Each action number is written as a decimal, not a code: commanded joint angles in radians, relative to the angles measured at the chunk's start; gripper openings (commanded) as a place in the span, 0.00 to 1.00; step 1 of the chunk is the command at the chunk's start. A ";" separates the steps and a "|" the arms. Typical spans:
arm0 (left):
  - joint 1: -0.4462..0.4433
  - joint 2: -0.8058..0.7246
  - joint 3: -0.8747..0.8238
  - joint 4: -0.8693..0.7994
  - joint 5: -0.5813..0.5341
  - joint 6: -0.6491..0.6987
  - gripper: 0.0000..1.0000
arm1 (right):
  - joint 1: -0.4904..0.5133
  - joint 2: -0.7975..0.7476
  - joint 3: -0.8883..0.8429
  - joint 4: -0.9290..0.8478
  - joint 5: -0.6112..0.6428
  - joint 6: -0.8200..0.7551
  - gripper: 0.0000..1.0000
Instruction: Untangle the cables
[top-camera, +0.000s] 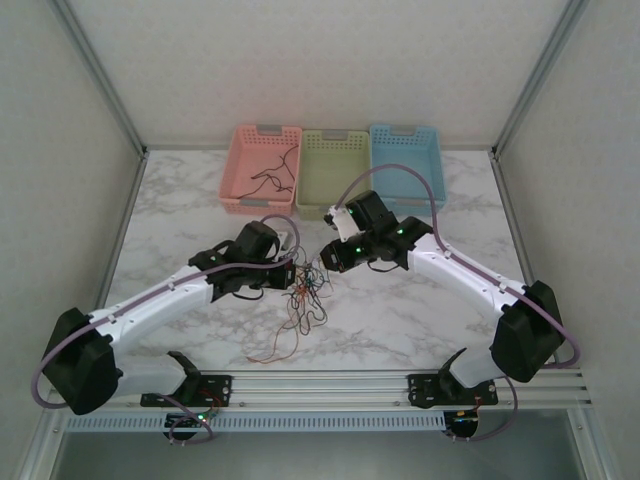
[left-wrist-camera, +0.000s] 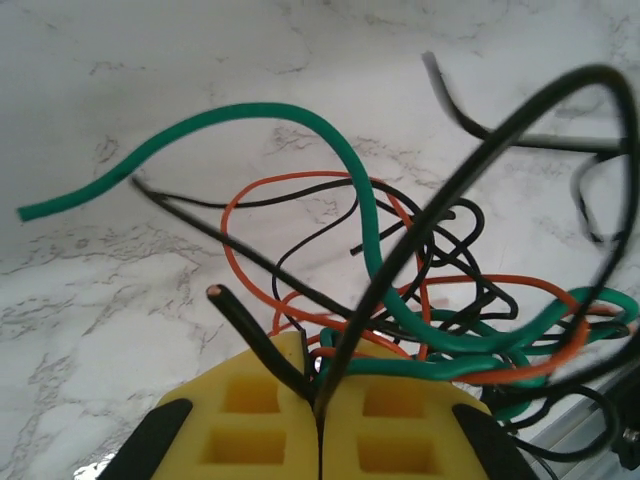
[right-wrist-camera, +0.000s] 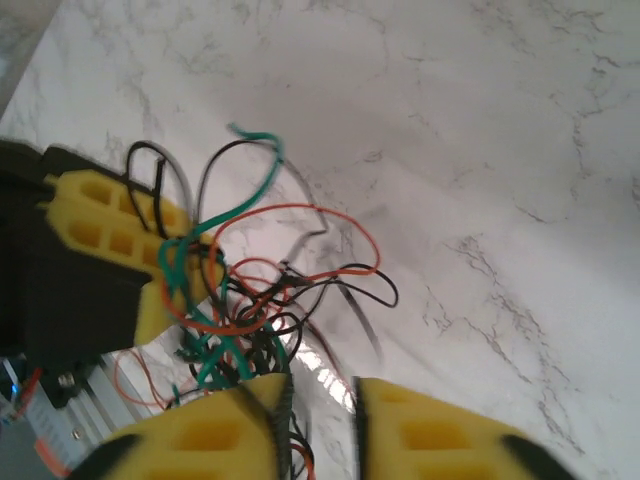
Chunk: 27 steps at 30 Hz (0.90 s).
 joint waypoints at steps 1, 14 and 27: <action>0.011 -0.048 -0.019 0.031 -0.041 -0.041 0.00 | -0.012 -0.067 0.016 0.035 0.043 0.026 0.50; 0.032 -0.093 -0.033 0.038 -0.052 -0.076 0.00 | -0.016 -0.239 -0.170 0.210 -0.066 0.082 0.59; 0.032 -0.082 -0.033 0.038 -0.048 -0.082 0.00 | 0.037 -0.047 -0.104 0.209 -0.101 0.107 0.44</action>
